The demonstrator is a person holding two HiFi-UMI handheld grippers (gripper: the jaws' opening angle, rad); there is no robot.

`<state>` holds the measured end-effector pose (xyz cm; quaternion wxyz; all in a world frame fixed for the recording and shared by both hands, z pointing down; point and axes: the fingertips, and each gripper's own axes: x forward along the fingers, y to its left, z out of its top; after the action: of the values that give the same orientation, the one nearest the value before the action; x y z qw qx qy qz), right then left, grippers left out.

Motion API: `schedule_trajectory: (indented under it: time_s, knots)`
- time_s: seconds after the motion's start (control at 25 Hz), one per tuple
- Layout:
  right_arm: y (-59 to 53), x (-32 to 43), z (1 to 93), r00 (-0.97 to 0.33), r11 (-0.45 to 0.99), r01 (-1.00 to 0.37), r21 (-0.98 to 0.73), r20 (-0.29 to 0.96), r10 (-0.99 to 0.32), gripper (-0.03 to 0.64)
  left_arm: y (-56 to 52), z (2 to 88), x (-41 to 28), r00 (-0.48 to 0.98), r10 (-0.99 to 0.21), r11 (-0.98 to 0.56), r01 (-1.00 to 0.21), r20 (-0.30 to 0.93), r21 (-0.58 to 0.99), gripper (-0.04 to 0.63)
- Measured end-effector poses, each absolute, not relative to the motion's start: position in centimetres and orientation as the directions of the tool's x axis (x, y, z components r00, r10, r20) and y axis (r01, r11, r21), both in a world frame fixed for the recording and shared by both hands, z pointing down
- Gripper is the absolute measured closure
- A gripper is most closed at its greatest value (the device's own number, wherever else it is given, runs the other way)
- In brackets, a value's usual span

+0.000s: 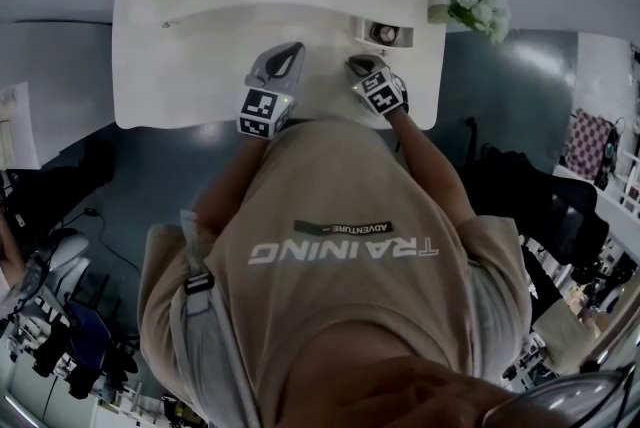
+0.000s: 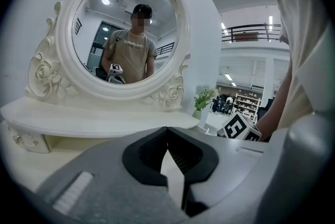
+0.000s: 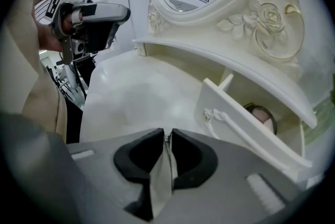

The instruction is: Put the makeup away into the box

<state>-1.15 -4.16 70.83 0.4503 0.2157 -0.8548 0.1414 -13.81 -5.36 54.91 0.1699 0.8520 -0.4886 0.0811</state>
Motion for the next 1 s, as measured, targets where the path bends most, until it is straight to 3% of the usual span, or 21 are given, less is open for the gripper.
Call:
schedule_trajectory:
  time_s: [0.44,1.0]
  knots:
    - [-4.4,1.4,66.2,-0.599,0.835,-0.54,-0.103,0.744,-0.296,0.561,-6.0,52.6,-10.3,0.592,-0.755,-0.569,-0.805,0.283,0.166,0.589]
    - [-9.0,4.2,58.9,-0.663,0.901,-0.433,0.021,0.67,-0.334,0.563,-5.5,52.6,-7.3,0.638,-0.719,-0.621,-0.768,0.276,0.159,0.589]
